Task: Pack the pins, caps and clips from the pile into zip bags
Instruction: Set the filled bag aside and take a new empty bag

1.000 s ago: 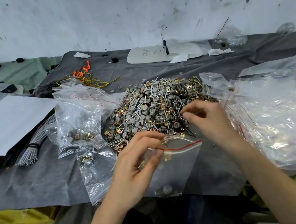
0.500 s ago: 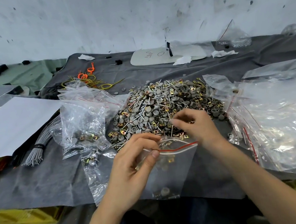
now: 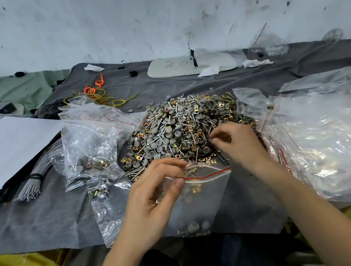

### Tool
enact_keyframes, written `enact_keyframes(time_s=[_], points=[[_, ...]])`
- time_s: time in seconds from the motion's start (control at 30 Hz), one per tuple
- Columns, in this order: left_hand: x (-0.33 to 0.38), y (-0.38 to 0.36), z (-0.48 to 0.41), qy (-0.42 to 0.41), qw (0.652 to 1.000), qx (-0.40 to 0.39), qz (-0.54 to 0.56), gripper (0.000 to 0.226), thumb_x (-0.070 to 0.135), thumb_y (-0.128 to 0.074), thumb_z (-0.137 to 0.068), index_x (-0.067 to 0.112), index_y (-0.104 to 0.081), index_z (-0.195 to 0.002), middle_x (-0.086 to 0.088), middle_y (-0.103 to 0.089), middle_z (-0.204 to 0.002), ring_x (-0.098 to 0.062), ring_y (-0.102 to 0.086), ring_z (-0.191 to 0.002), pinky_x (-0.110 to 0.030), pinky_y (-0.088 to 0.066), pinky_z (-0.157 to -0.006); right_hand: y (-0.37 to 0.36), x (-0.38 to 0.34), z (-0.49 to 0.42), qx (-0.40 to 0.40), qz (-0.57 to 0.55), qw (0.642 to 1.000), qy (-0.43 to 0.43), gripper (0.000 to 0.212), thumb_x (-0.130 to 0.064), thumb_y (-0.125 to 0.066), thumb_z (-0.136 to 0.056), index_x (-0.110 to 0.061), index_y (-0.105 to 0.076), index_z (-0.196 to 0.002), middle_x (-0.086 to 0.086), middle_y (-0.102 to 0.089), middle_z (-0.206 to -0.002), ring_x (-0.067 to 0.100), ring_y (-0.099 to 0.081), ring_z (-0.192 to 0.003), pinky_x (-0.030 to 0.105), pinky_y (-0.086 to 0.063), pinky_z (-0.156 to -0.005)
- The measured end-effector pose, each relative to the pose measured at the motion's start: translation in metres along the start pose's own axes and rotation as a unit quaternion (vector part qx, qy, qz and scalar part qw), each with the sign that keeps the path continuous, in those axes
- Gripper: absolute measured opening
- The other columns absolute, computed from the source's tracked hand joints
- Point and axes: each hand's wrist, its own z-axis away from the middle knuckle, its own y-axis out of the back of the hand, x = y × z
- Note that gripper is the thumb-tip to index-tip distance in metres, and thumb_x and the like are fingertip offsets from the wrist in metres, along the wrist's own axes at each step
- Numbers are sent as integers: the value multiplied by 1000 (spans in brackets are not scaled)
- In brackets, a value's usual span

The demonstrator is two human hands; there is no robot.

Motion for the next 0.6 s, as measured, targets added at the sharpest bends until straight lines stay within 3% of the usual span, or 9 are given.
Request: enact_keyframes(time_s=[0.17, 0.27, 0.37, 0.5, 0.6], points=[[3, 4, 1, -1, 1000, 5, -4, 21, 24, -54, -94, 6, -65, -88, -1, -68, -110, -20, -64, -108, -26, -46, -85, -43, 28, -19, -41, 88, 995, -32, 11, -20, -65, -89, -11, -66, -95, 7, -65, -95, 26, -59, -94, 35, -48, -79], [2, 7, 2, 7, 1000, 10, 7, 20, 23, -54, -94, 7, -64, -88, -2, -68, -110, -20, -63, -109, -30, -48, -87, -54, 30, -18, -16, 113, 993, 5, 10, -18, -65, -87, -10, -59, -89, 1, -51, -87, 27, -53, -93, 35, -45, -71], [1, 8, 2, 10, 1000, 12, 9, 18, 24, -54, -94, 9, -64, -89, 0, -68, -109, -21, -63, -109, -30, -48, -87, -54, 28, -14, 4, 107, 994, 24, 11, -16, -66, -86, -8, -59, -87, 5, -53, -94, 25, -50, -95, 37, -45, -75], [-2, 8, 2, 10, 1000, 14, 3, 18, 24, -55, -95, 10, -64, -90, 4, -68, -110, -21, -63, -110, -27, -47, -85, -28, 3, -6, 43, -100, 994, -22, 12, -10, -69, -83, -12, -58, -79, 1, -61, -79, 20, -58, -76, 31, -48, -68], [-5, 8, 2, 8, 1000, 14, 0, 19, 24, -55, -95, 8, -64, -89, 3, -68, -110, -21, -63, -110, -32, -48, -87, 9, -35, 4, -15, -243, 969, 44, 16, -9, -73, -80, -19, -61, -85, -6, -67, -79, 8, -63, -75, 21, -52, -71]])
